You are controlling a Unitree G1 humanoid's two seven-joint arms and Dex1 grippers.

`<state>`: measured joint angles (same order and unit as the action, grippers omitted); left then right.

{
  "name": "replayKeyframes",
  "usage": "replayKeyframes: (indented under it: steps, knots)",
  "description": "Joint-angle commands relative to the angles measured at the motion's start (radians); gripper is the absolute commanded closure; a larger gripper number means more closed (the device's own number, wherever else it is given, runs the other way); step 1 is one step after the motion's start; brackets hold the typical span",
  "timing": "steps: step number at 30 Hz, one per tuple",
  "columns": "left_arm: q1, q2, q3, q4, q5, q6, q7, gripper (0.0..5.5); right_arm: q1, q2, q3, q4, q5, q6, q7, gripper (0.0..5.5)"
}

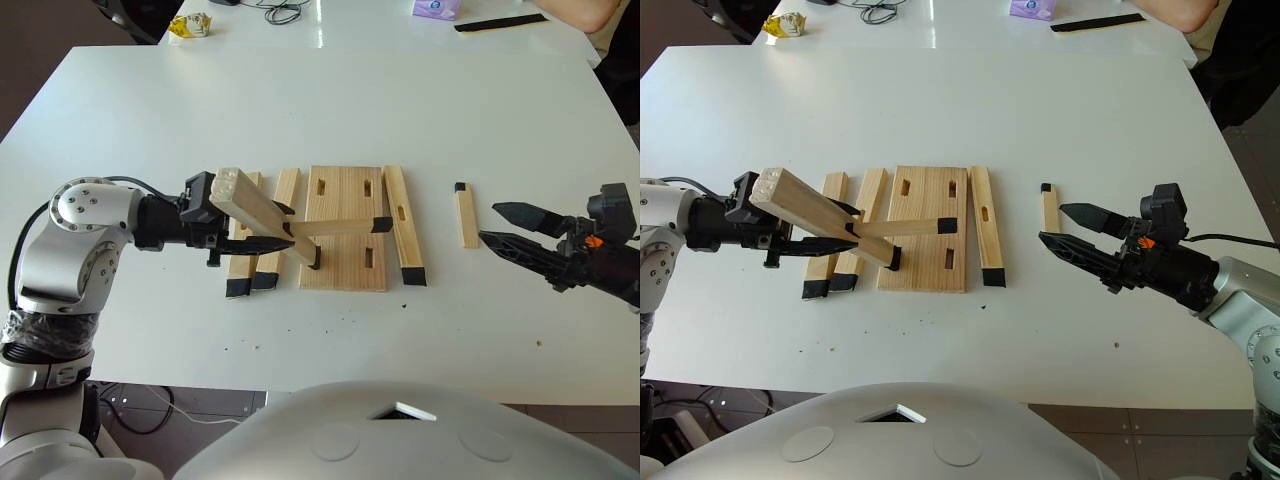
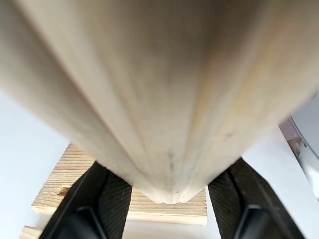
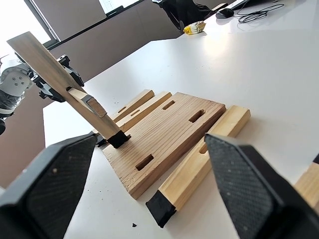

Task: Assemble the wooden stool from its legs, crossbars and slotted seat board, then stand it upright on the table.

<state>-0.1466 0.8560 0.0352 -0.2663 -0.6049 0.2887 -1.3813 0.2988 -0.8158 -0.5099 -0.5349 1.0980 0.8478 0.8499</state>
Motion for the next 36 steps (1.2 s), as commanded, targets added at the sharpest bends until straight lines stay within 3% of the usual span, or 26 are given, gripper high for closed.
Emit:
replayKeyframes:
  steps: [1, 11, 18, 36]
  knots:
    - [0.01, 0.013, -0.043, 0.026, 0.067, -0.024, -0.009, 3.44, -0.011, 0.0, 0.006, -0.01, 0.009, 0.0, -0.007, 1.53]
    - [-0.108, 0.046, -0.136, 0.028, 0.129, 0.088, 0.081, 3.44, -0.002, 0.012, 0.003, -0.026, 0.012, -0.003, -0.023, 1.53]
    - [-0.178, 0.061, -0.137, 0.028, 0.086, 0.203, 0.099, 3.44, 0.003, 0.018, -0.005, -0.032, 0.014, -0.002, -0.03, 1.53]
    - [-0.253, 0.033, -0.136, 0.094, 0.113, 0.115, 0.06, 3.44, -0.026, 0.009, 0.008, -0.021, 0.006, -0.002, -0.021, 1.53]
